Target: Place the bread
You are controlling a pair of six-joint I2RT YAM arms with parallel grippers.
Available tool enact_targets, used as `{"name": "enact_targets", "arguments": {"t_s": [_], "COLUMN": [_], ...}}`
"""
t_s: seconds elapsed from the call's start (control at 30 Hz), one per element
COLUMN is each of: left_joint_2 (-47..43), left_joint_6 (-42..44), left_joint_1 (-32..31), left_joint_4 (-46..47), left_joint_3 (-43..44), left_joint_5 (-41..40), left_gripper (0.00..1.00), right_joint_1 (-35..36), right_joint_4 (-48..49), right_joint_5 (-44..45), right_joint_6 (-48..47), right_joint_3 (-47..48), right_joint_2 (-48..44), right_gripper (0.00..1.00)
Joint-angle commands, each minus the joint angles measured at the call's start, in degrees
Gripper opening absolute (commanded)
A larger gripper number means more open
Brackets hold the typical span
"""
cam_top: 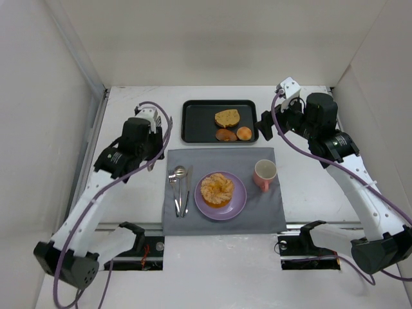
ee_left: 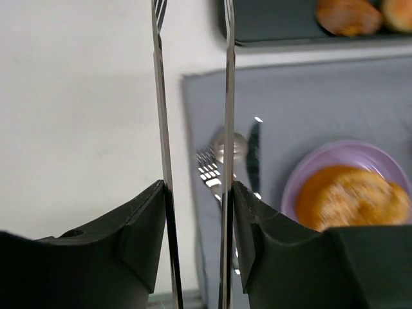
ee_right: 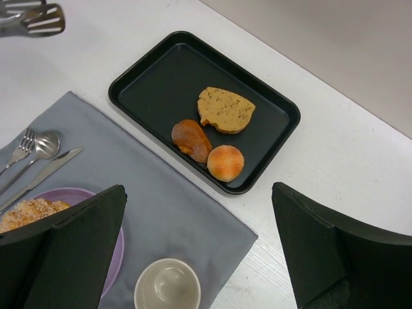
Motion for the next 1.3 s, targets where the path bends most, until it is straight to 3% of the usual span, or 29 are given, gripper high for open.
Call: {"name": "enact_targets", "arguments": {"t_s": [0.0, 0.2, 0.57, 0.77, 1.0, 1.27], "left_joint_2": [3.6, 9.9, 18.5, 25.5, 32.8, 36.2], "left_joint_6": [5.1, 12.2, 15.4, 17.4, 18.1, 18.1], "left_joint_1": [4.4, 13.6, 26.9, 28.5, 28.5, 28.5], "left_joint_4": [10.1, 18.5, 30.4, 32.0, 30.8, 30.8], "left_joint_3": [0.0, -0.6, -8.0, -8.0, -4.7, -4.7], "left_joint_5": [-6.7, -3.2, 13.6, 15.1, 13.2, 11.3], "left_gripper": [0.39, 0.39, 0.39, 0.46, 0.47, 0.52], "right_joint_1": [0.0, 0.0, 0.0, 0.0, 0.0, 0.0], "right_joint_4": [3.8, 3.8, 3.8, 3.8, 3.8, 3.8], "right_joint_5": [-1.9, -1.9, -2.4, -2.4, -2.4, -2.4], "right_joint_6": [-0.4, -0.4, -0.4, -0.4, -0.4, -0.4], "right_joint_3": [-0.1, -0.1, -0.1, -0.1, -0.1, -0.1], "right_joint_2": [-2.3, -2.8, -3.3, -3.9, -3.9, -3.3], "right_gripper": [1.00, 1.00, 1.00, 1.00, 1.00, 1.00]}}
